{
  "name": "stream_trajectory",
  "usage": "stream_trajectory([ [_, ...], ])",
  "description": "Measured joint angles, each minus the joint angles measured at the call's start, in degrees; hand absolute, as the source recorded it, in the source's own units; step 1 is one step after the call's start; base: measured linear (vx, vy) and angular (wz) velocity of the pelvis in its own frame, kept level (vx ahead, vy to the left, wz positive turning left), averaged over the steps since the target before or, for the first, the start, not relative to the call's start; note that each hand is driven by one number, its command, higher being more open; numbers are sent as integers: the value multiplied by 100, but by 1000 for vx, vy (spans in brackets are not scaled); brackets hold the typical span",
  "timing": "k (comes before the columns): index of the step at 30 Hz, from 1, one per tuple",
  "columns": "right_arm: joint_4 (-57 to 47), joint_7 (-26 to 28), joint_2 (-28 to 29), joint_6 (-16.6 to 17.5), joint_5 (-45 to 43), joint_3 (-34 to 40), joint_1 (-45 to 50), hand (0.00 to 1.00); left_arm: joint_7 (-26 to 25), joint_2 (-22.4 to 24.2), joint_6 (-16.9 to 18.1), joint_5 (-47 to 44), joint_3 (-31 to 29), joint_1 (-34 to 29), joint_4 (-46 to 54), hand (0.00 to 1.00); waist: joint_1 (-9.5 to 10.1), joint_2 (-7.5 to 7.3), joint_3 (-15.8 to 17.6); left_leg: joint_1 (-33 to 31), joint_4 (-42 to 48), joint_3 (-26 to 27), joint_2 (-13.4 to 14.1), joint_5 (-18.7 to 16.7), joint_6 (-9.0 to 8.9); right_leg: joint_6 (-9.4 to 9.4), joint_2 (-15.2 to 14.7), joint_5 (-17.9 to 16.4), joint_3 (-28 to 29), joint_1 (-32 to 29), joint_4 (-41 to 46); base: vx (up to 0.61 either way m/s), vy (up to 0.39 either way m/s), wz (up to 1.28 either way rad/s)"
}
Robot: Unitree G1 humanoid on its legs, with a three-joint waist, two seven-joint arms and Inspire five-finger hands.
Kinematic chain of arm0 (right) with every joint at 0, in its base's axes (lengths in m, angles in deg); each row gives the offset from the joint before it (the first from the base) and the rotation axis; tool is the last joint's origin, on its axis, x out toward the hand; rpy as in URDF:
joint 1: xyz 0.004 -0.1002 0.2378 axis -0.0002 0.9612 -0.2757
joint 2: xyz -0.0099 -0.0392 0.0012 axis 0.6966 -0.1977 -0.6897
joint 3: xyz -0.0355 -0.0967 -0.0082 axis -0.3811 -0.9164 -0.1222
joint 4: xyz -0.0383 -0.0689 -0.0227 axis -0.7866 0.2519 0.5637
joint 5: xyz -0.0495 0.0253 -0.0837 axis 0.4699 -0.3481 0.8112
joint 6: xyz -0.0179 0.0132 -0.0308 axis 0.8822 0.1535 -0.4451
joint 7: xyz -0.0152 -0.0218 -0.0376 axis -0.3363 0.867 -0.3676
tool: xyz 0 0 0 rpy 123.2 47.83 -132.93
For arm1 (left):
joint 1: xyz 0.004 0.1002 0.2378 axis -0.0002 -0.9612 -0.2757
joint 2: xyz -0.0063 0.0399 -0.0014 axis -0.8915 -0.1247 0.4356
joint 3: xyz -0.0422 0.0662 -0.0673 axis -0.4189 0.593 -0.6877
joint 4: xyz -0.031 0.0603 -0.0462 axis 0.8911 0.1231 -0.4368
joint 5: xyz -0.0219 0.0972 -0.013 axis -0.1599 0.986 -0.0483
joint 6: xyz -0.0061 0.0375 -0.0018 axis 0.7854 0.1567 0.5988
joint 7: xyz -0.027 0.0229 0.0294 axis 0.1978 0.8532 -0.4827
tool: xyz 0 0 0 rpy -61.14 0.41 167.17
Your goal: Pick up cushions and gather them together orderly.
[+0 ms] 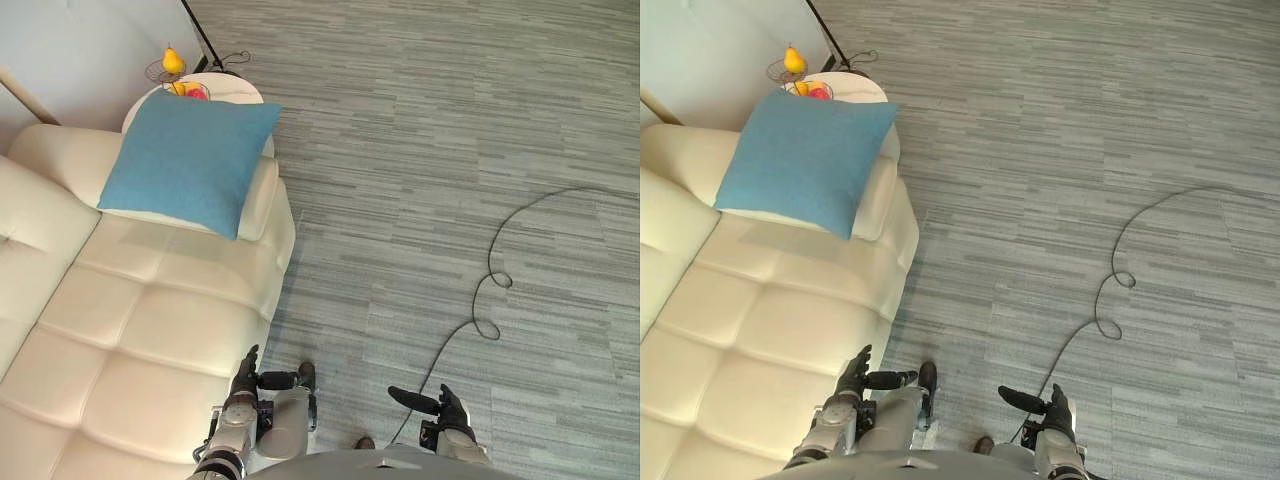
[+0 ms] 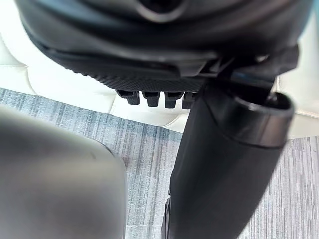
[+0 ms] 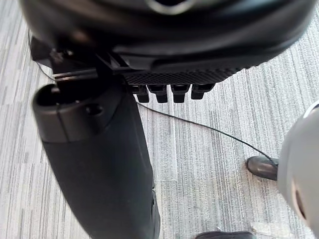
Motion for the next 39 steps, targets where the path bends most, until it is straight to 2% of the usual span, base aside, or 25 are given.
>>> stream_trajectory([
  [1,3,0,27,-12,-1,-3,7,100,-2,-6,0,-5,-2,10,0,100,47,-19,-10,93,-217,37,-42,306,12,52,-26,-25,39,61,-39,377,83,-9],
  [2,2,3,113,-13,2,-8,29,100,-5,-20,0,7,23,-7,-32,100,82,-125,-68,255,-461,165,-102,764,84,186,-99,-98,85,181,-145,249,41,-7],
  [3,-1,9,147,-13,5,-7,37,100,5,-48,-1,4,25,3,-50,100,81,-177,-91,252,-430,203,-138,800,140,254,-152,-142,86,218,-163,424,55,-2],
  [4,-1,13,197,-14,7,-6,67,100,32,-95,-3,7,24,20,-59,100,89,-298,-139,232,-204,282,-241,608,213,372,-294,-214,95,248,-134,345,47,-2],
  [5,-6,12,206,-16,11,-7,68,100,35,-106,-3,5,18,21,-61,100,100,-335,-163,227,-63,327,-271,489,219,422,-363,-243,149,254,-58,529,109,-15],
  [7,-50,18,205,-17,19,0,102,100,45,-124,-18,6,49,10,-121,100,103,-348,-182,500,259,468,-381,9,347,738,-688,-434,518,71,1130,502,170,-12],
  [9,-261,62,216,-25,28,35,247,100,44,-145,-65,-3,198,8,-128,100,68,-385,-206,981,247,398,-525,-404,425,1084,-1135,-228,749,-806,3710,470,131,17],
  [10,-306,76,200,-13,40,37,243,100,43,-143,-80,-4,214,20,-151,100,32,-391,-201,1143,280,298,-571,-541,467,1033,-1246,-296,839,-1151,4513,468,44,56],
  [11,-379,78,173,5,57,35,253,100,36,-138,-108,-5,269,6,-188,100,-60,-384,-209,1464,243,105,-580,-650,477,866,-1344,-419,762,-1469,4954,459,11,58],
  [14,-401,83,170,24,65,35,257,100,20,-114,-110,-5,267,8,-210,100,-90,-373,-211,2008,-93,-115,-479,-650,475,718,-1339,-511,685,-1794,4389,364,-98,63],
  [15,-441,105,161,38,67,33,256,100,-5,-86,-110,-5,249,-32,-210,100,-128,-325,-243,2198,-219,-255,-291,-711,371,719,-1233,-508,783,-2004,3693,345,-176,58],
  [16,-456,108,160,44,67,31,254,100,-15,-82,-109,-5,247,-40,-211,100,-130,-309,-248,2236,-240,-304,-234,-747,310,727,-1174,-502,849,-2068,3494,499,-326,52],
  [18,-451,123,168,67,65,-10,206,100,-35,-102,-110,-5,242,-61,-220,100,-140,-305,-256,2312,-273,-467,-37,-875,91,841,-942,-385,1362,-2276,2599,334,-277,41],
  [19,-393,132,158,68,63,-74,177,100,-37,-147,-109,-4,247,-85,-249,100,-198,-399,-296,2374,-261,-633,-1,-1012,-138,851,-859,364,1589,-2227,1963,310,-311,42],
  [21,-318,128,34,69,73,-38,148,100,-9,-43,-111,-1,183,-77,-429,100,-168,-128,-369,2372,-264,-827,270,-977,-189,567,-623,148,1428,-2171,2116,384,-426,23],
  [24,-219,137,-52,39,72,39,201,100,-15,101,-111,0,96,-86,-444,100,-230,-7,-408,2293,234,-965,429,-869,-342,366,-557,-228,1127,-1927,2239,282,-352,42],
  [26,-233,133,-50,30,54,26,331,100,31,192,-104,-5,-67,-76,-305,100,-278,-37,-388,1437,2147,-1091,534,-468,-472,229,-473,-367,699,-1305,1897,287,-315,84],
  [28,-229,119,-53,32,50,-49,359,100,39,190,-100,-5,-68,-91,-174,100,-255,-35,-372,970,3119,-864,640,-530,-416,160,-367,-403,564,-922,1639,183,-185,37],
  [30,-231,116,-32,41,27,-75,349,100,40,199,-99,-5,-63,-91,-93,100,-235,-45,-368,618,3337,-371,656,-673,-272,150,-335,-409,496,-578,1385,175,-98,14],
  [33,-228,113,-12,33,17,-64,346,100,42,238,-58,-6,-53,-67,-53,100,-179,-42,-366,382,2280,243,471,-783,-179,176,-366,-395,369,-246,1010,179,-6,22],
  [34,-226,96,-4,24,17,-55,355,100,42,234,-59,-6,-23,-56,-60,100,-177,-44,-366,362,1525,535,380,-656,-82,206,-393,-408,235,-125,883,234,76,55],
  [35,-220,75,-4,23,17,-40,364,100,44,237,-59,-6,22,-43,-78,100,-178,-36,-371,376,714,934,328,-201,5,308,-398,-454,97,-10,787,293,128,59],
  [36,-186,71,-14,24,16,-10,356,100,56,220,-63,-12,51,-11,-98,100,-166,-37,-369,403,527,1040,296,178,208,387,-409,-503,71,45,770,267,121,43],
  [38,-50,70,107,8,14,-25,254,100,51,54,-52,-11,72,55,-166,100,-90,-306,-403,555,229,1114,19,195,250,526,-581,-454,145,164,509,308,83,22],
  [39,9,81,162,11,14,-26,199,100,56,-9,-56,-12,78,61,-220,100,-88,-359,-412,591,247,1098,-60,112,321,612,-633,-404,198,235,427,367,85,20],
])
